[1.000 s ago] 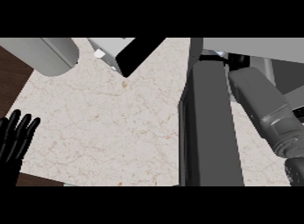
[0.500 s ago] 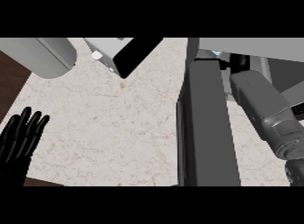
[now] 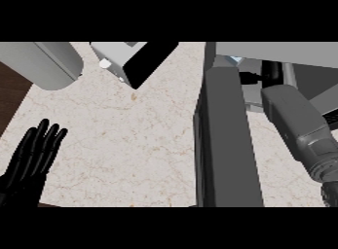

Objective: Pick up the milk, place it into the microwave and close the microwave

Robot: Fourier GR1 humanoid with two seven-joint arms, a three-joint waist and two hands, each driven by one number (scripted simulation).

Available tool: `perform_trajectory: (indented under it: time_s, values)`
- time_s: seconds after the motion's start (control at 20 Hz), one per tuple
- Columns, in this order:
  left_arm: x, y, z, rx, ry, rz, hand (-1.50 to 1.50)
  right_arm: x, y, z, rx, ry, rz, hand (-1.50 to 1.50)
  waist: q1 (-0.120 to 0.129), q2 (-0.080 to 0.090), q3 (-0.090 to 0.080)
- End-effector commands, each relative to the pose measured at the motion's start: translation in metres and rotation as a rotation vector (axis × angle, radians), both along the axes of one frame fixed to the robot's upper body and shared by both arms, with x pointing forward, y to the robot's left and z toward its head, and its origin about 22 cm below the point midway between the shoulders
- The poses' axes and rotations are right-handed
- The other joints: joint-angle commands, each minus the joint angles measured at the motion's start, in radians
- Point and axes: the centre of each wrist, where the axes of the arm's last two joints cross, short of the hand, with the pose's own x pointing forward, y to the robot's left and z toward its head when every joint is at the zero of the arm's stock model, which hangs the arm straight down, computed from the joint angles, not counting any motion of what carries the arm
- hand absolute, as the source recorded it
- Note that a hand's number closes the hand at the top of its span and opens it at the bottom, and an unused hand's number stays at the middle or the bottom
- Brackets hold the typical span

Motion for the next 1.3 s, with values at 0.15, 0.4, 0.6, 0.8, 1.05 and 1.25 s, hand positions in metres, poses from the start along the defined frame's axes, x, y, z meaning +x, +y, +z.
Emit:
perform_trajectory:
  time_s: [0.15, 0.4, 0.6, 0.8, 1.05, 1.25]
  values:
    - [0.002, -0.009, -0.002, 0.003, 0.002, 0.0, -1.5, -0.008, -0.006, -0.015, 0.064, 0.004, 0.047, -1.5, -0.018, -0.01, -0.001]
    - [0.006, -0.024, -0.003, -0.016, 0.008, -0.017, -1.5, -0.014, -0.014, -0.025, 0.092, 0.011, 0.068, -1.5, -0.04, -0.017, -0.001]
    - [0.006, -0.02, -0.012, 0.02, 0.036, -0.041, -1.5, -0.024, -0.02, -0.04, 0.126, 0.026, 0.096, -1.5, -0.056, -0.026, -0.002]
    - [0.007, -0.017, -0.029, 0.013, 0.078, -0.101, -1.5, -0.035, -0.01, -0.061, 0.228, 0.025, 0.166, -1.5, -0.071, -0.032, -0.003]
    - [0.018, -0.039, -0.036, 0.027, 0.115, -0.132, -1.5, -0.056, -0.018, -0.088, 0.294, 0.037, 0.235, -1.5, -0.106, -0.047, -0.004]
    - [0.038, -0.035, -0.04, 0.092, 0.104, -0.24, -1.5, -0.063, -0.015, -0.097, 0.321, 0.033, 0.255, -1.5, -0.114, -0.049, -0.005]
